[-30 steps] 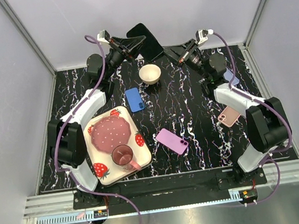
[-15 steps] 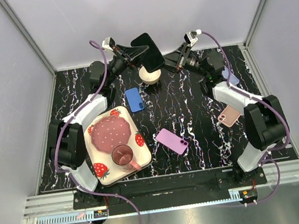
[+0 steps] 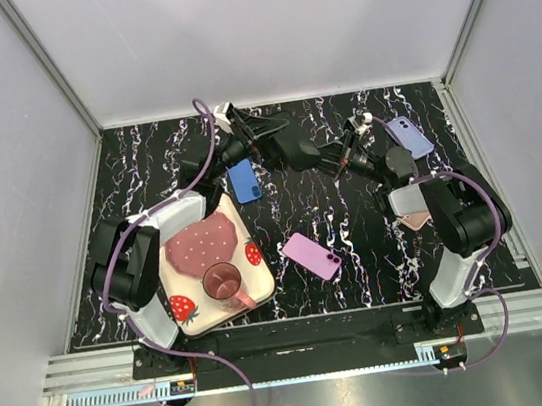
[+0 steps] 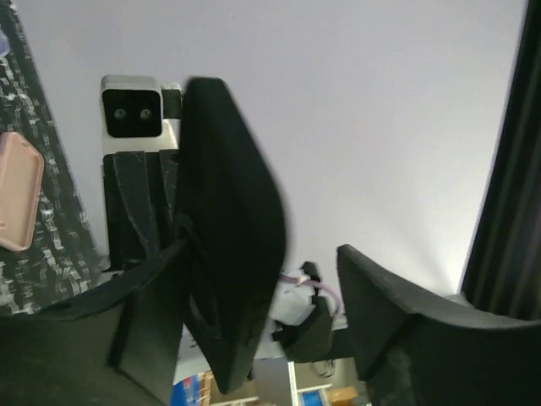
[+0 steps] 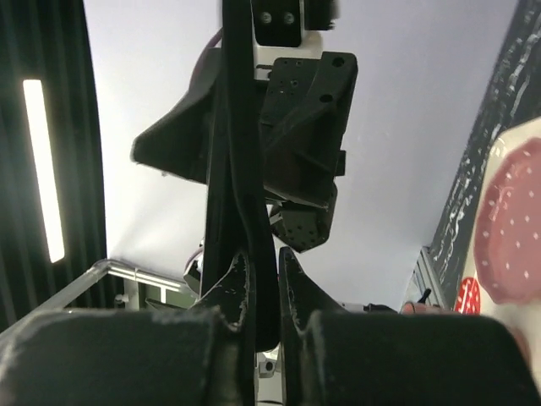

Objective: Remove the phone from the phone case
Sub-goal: Remove the phone case from the phone.

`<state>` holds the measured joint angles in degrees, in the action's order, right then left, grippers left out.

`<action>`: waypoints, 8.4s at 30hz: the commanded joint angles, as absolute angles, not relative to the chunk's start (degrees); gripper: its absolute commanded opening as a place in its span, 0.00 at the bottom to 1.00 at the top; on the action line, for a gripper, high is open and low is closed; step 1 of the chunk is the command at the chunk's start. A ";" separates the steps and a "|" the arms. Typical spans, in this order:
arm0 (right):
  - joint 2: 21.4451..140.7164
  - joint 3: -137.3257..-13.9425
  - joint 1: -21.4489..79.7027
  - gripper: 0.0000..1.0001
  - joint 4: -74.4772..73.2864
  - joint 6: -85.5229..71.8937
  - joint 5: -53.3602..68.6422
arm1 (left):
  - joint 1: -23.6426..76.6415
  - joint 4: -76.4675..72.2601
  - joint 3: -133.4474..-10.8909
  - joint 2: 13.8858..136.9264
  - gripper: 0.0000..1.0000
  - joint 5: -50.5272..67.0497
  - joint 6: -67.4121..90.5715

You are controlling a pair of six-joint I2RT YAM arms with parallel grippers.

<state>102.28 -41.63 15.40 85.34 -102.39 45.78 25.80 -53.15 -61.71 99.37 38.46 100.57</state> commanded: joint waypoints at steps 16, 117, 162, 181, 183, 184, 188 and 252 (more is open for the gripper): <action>69.62 -51.23 9.41 0.00 0.36 -51.70 29.81 | 31.20 -12.77 -68.72 88.94 0.99 48.08 62.95; 105.31 -54.49 31.11 0.00 -23.79 -34.54 1.49 | 37.53 -14.19 -55.45 100.73 0.84 28.58 49.33; 95.10 -69.43 26.28 0.00 -39.82 -46.58 22.50 | 50.36 -26.02 -41.74 80.24 0.77 -0.96 18.73; 93.87 -68.29 24.79 0.00 -38.85 -46.41 24.43 | 52.91 -19.51 -46.58 86.57 0.73 -7.38 14.41; 93.69 -68.20 24.61 0.00 -38.85 -46.41 24.70 | 53.09 -19.69 -46.58 87.10 0.73 -8.86 14.41; 93.78 -68.20 24.61 0.00 -38.76 -46.41 24.78 | 53.26 -19.60 -46.67 87.27 0.73 -9.49 14.50; 93.25 -68.29 24.70 0.00 -38.58 -46.41 25.31 | 54.14 -18.46 -47.98 88.85 0.72 -14.66 13.80; 105.63 -72.84 8.00 0.00 -11.26 -34.26 15.72 | 46.85 16.17 -71.72 91.05 0.00 -4.03 22.76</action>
<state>102.21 -66.89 9.61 -23.79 -31.51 7.60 47.18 17.47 -68.16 90.63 -1.21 20.21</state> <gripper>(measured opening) 0.179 0.083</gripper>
